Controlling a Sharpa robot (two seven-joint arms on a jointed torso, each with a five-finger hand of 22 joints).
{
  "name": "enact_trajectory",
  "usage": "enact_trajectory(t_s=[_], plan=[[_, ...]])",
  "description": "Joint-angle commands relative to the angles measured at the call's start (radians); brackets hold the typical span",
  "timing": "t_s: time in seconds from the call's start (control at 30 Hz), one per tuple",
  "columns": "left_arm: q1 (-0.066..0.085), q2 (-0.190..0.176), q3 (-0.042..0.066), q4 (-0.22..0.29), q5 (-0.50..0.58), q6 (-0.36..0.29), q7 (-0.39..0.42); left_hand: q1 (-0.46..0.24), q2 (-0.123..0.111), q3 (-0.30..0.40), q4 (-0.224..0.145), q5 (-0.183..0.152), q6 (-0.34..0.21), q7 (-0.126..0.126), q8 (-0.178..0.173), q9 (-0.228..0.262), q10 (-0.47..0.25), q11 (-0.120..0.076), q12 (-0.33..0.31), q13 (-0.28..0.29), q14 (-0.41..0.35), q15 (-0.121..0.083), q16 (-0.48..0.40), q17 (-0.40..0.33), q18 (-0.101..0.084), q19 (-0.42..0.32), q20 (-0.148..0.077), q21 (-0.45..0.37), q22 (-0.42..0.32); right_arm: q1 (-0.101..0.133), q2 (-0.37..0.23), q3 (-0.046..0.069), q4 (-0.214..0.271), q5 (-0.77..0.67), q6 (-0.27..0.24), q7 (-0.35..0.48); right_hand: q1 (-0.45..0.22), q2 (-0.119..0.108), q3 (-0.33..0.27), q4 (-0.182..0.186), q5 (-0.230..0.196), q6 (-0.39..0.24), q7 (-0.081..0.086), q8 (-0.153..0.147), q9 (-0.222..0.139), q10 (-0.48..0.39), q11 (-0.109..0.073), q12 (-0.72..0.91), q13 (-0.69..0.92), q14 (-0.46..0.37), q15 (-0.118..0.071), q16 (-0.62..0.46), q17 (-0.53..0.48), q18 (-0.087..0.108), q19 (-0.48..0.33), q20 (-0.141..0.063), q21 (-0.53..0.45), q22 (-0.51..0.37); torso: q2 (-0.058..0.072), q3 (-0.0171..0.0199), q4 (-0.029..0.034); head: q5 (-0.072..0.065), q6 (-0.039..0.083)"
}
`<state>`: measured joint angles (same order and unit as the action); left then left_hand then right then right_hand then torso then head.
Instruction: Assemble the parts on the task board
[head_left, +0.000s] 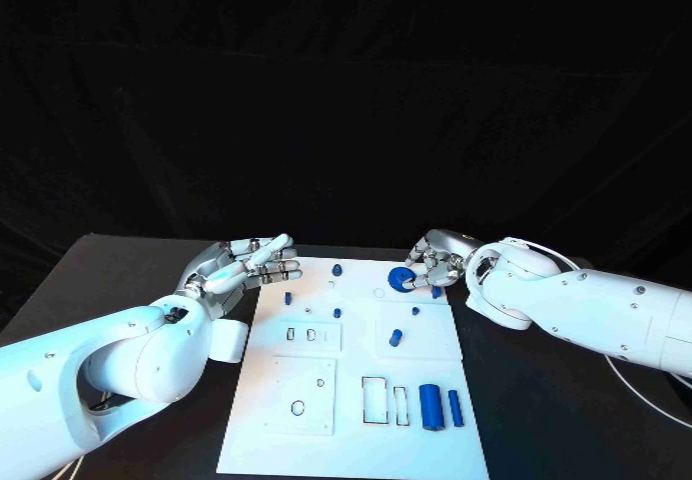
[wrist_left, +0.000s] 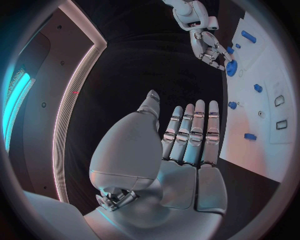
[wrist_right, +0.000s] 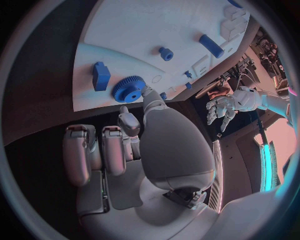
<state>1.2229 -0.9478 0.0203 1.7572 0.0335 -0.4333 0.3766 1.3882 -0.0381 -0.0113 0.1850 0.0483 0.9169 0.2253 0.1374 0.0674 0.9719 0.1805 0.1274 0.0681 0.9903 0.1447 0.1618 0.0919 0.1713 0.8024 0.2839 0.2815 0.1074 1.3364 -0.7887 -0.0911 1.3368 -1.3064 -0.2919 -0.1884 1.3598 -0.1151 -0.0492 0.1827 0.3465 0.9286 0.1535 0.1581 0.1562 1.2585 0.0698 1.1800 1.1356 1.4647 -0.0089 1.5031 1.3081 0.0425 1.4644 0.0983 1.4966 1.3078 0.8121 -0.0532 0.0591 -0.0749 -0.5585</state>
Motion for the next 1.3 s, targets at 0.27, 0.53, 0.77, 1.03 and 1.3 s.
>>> enact_trajectory(t_s=[0.27,0.53,0.77,1.03,1.3], plan=[[0.001,0.003,0.001,0.0,-0.005,0.022,0.003,0.005,0.008,-0.004,-0.002,0.003,0.002,0.008,-0.006,-0.001,0.004,0.007,-0.007,-0.001,-0.002,0.007,-0.002,-0.001,0.011,0.003,0.001,-0.005,-0.002,-0.008,0.025,0.0,-0.03,0.0,0.019,0.009,0.028,0.01,-0.005,0.002,0.005,-0.005,-0.001,0.014,0.005,0.038,0.0,0.071,0.071,0.085,0.006,0.025,0.164,-0.02,0.045,0.007,0.018,0.181,-0.001,-0.0004,0.0003,0.0,-0.006],[0.001,0.003,0.001,-0.002,-0.005,0.024,0.002,0.005,0.008,-0.004,-0.002,0.003,0.002,0.008,-0.006,-0.001,0.004,0.007,-0.007,-0.001,-0.002,0.007,-0.002,-0.001,0.011,0.003,0.001,-0.005,-0.002,-0.014,0.036,-0.001,-0.042,-0.009,0.029,0.005,0.05,0.025,0.004,-0.008,-0.003,0.002,-0.002,0.023,0.008,0.059,-0.001,0.11,0.111,0.089,0.006,0.034,0.183,-0.023,0.053,0.008,0.025,0.192,-0.001,-0.0004,-0.0004,0.001,-0.008],[0.001,0.003,0.001,-0.002,-0.005,0.027,0.001,0.005,0.008,-0.004,-0.002,0.003,0.003,0.008,-0.006,-0.001,0.005,0.006,-0.007,-0.001,-0.002,0.007,-0.003,-0.001,0.011,0.002,0.001,-0.005,-0.002,-0.02,0.042,-0.002,-0.046,-0.029,0.032,0.002,0.065,0.034,0.014,-0.016,-0.016,0.013,-0.003,0.029,0.01,0.071,-0.003,0.129,0.131,0.09,0.005,0.038,0.191,-0.025,0.059,0.008,0.031,0.201,-0.001,-0.0002,-0.0009,0.001,-0.011],[0.001,0.002,0.001,-0.003,-0.005,0.027,0.0,0.005,0.008,-0.004,-0.002,0.003,0.003,0.008,-0.006,-0.001,0.005,0.006,-0.007,-0.001,-0.002,0.007,-0.003,-0.001,0.011,0.002,0.001,-0.005,-0.002,-0.024,0.044,-0.002,-0.04,-0.106,-0.007,0.002,0.099,0.059,0.053,-0.036,-0.057,0.06,-0.015,0.047,0.016,0.104,-0.012,0.169,0.175,0.091,-0.002,0.041,0.198,-0.029,0.07,0.003,0.042,0.217,-0.001,0.0,-0.0005,0.001,-0.012],[0.001,0.003,0.001,-0.004,-0.005,0.027,-0.001,0.006,0.009,-0.004,-0.003,0.003,0.003,0.008,-0.007,-0.001,0.005,0.006,-0.008,-0.001,-0.002,0.007,-0.004,-0.002,0.011,0.002,0.001,-0.005,-0.002,-0.028,0.042,-0.002,-0.016,-0.174,-0.121,0.025,0.109,0.059,0.086,-0.044,-0.024,0.105,-0.034,0.063,0.02,0.139,-0.029,0.206,0.216,0.093,-0.016,0.045,0.207,-0.036,0.089,-0.009,0.058,0.241,-0.002,-0.0001,0.0,0.001,-0.008]])
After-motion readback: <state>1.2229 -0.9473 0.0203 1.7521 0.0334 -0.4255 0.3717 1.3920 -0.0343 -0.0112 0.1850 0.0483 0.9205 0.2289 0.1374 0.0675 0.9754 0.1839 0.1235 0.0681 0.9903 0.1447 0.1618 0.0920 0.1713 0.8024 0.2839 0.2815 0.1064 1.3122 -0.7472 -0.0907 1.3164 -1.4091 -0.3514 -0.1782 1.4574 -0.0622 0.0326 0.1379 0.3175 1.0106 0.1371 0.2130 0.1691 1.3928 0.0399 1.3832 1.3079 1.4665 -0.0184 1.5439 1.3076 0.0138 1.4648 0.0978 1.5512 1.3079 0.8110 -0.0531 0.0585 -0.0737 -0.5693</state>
